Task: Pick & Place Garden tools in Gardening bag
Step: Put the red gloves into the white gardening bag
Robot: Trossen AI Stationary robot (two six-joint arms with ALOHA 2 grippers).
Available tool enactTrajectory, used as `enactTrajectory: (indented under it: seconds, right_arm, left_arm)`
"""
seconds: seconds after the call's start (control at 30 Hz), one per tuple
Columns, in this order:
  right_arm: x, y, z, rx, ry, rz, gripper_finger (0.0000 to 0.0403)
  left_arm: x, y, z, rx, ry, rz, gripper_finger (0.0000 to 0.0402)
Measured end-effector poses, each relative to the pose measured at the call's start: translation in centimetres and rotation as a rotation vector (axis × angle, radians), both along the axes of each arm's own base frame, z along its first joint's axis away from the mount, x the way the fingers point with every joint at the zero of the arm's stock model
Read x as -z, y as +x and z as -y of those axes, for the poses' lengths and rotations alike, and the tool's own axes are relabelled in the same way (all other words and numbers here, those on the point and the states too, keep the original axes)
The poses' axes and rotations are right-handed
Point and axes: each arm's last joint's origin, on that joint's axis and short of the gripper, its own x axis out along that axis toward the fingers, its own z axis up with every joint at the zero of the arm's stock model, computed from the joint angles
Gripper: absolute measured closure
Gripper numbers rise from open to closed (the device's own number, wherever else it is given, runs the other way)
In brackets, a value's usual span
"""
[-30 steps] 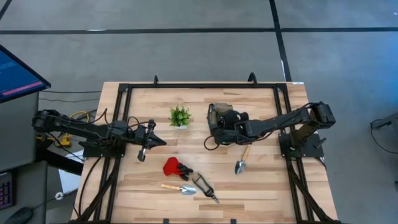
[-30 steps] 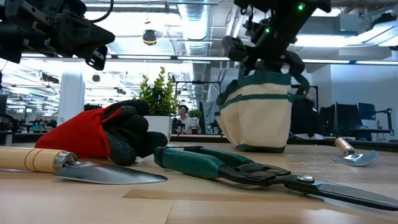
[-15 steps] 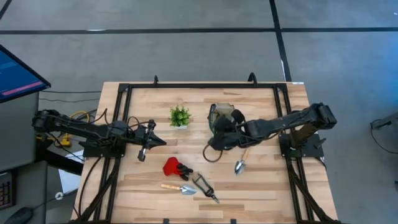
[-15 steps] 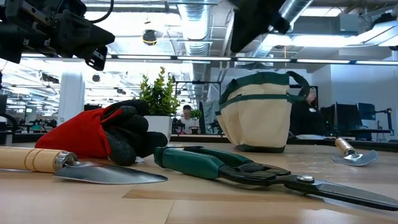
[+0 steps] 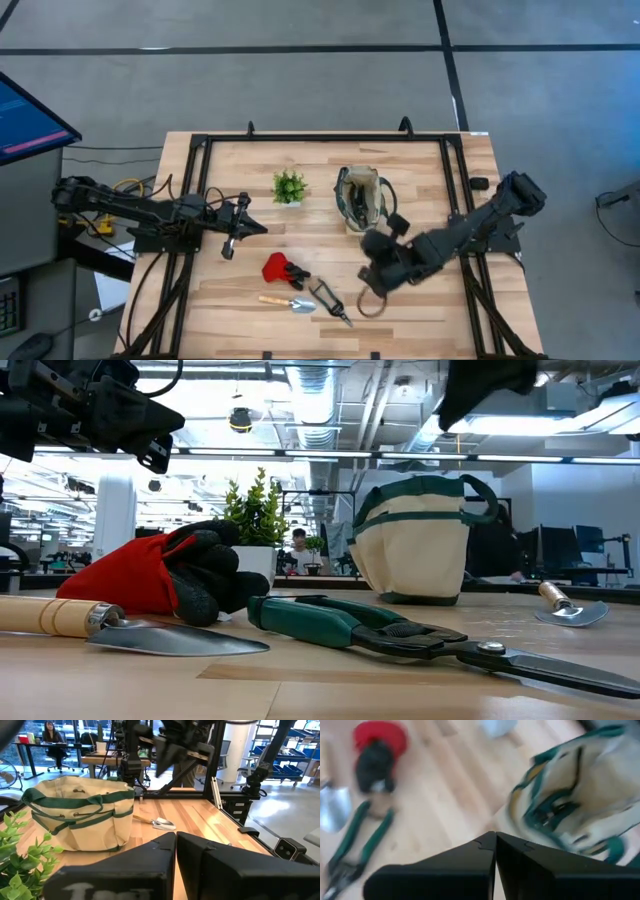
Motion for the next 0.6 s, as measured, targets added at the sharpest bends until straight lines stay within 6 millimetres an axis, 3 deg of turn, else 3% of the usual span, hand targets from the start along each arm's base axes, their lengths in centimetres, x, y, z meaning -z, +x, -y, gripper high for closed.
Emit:
enactTrajectory:
  seconds: [0.3, 0.6]
  right_arm:
    - [1.9, -2.6, -3.9, -0.138, 0.067, -0.025, 0.0402]
    - [2.8, -4.1, -5.3, -0.246, 0.081, -0.103, 0.0401]
  left_arm:
    - [0.0, 0.0, 0.0, -0.001, 0.0, 0.002, 0.0399]
    - [-0.2, 0.0, 0.0, -0.001, -0.002, 0.024, 0.0399]
